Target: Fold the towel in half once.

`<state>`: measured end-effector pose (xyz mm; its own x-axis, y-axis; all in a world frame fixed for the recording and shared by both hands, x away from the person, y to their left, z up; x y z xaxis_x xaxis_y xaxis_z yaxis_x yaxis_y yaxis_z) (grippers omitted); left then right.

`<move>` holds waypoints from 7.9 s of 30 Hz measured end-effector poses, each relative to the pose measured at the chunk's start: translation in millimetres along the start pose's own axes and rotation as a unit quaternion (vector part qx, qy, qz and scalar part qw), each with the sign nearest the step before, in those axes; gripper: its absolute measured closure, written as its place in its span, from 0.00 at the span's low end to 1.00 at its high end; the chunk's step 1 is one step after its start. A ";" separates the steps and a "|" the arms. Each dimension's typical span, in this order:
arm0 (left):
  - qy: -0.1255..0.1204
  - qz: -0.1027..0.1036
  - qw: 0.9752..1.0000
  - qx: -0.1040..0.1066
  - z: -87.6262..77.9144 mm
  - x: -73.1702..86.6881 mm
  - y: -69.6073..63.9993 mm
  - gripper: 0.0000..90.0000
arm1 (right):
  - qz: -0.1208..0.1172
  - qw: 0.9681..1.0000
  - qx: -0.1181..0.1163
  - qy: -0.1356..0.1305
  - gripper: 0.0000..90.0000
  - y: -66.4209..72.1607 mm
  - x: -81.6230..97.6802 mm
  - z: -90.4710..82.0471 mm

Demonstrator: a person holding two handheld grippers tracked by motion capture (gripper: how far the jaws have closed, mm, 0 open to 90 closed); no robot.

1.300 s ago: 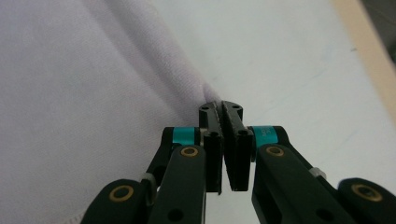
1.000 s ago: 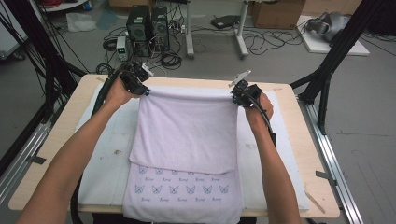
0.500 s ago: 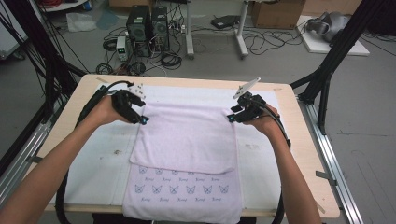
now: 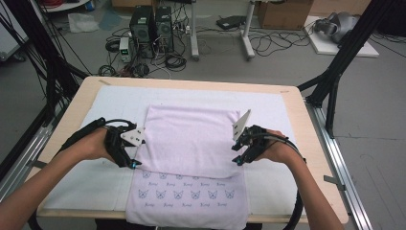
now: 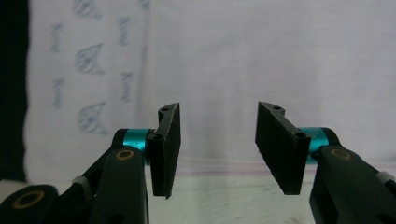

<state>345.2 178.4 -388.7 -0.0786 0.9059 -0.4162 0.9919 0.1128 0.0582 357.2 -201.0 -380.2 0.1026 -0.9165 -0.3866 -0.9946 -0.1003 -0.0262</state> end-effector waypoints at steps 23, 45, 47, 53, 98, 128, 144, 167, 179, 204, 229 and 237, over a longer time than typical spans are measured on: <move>0.084 -0.008 0.996 0.001 38.4 -0.2 -9.0 0.57 | -0.050 0.995 -0.044 0.078 0.96 23.5 6.9 38.7; 0.047 -0.012 0.999 0.011 3.8 -4.4 -31.1 0.94 | -0.061 0.998 -0.021 0.012 0.97 37.0 14.6 0.3; 0.042 -0.015 0.999 0.011 0.2 -3.4 -35.4 0.94 | -0.065 0.998 -0.019 0.007 0.97 42.6 14.3 -4.3; 0.030 -0.008 0.999 0.038 -8.0 -2.3 -60.0 0.94 | -0.077 0.996 -0.042 -0.002 0.97 65.8 11.0 -12.0; -0.160 -0.256 0.946 -0.115 -25.8 18.3 59.1 0.28 | 0.204 0.955 0.192 -0.091 0.38 -48.5 26.0 -25.0; -0.092 -0.338 0.934 -0.061 37.6 21.2 143.4 0.31 | 0.261 0.959 0.105 -0.020 0.77 -132.0 61.6 36.0; -0.035 -0.341 0.933 -0.112 46.9 3.2 154.7 0.95 | 0.244 0.954 0.175 -0.010 0.97 -135.4 49.9 23.5; -0.102 -0.274 0.942 -0.165 -5.9 -22.7 188.5 0.39 | 0.289 0.913 0.275 -0.091 0.55 -155.7 54.7 -37.4; -0.132 -0.185 0.969 -0.098 -38.9 -15.9 107.0 0.26 | 0.142 0.977 0.133 -0.085 0.32 -81.3 41.2 -43.2; -0.087 -0.069 0.994 -0.024 -19.1 20.2 -8.4 0.26 | -0.050 0.996 -0.035 0.070 0.51 15.7 -2.1 18.9; 0.048 -0.002 0.999 0.007 32.9 -6.9 -38.8 0.57 | -0.050 0.998 -0.041 0.026 0.92 39.5 17.5 19.6; 0.093 -0.001 0.996 0.007 44.6 -16.4 -40.4 0.74 | -0.053 0.997 -0.040 0.024 0.92 39.2 16.5 19.5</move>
<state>310.8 140.8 -424.6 -0.0960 0.9656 -0.2415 0.9930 0.1096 0.0437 319.6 -212.6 -405.6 0.2095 -0.9165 -0.3408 -0.9739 -0.2266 0.0108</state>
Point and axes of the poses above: each handheld gripper's, and its own axes: z roughly forward along the jaws, x roughly out of its underside, y roughly to its left, the point moved 2 cm from there along z, roughly forward along the jaws, and after that the axes turned 9 degrees about -z, right-handed, at the moved point
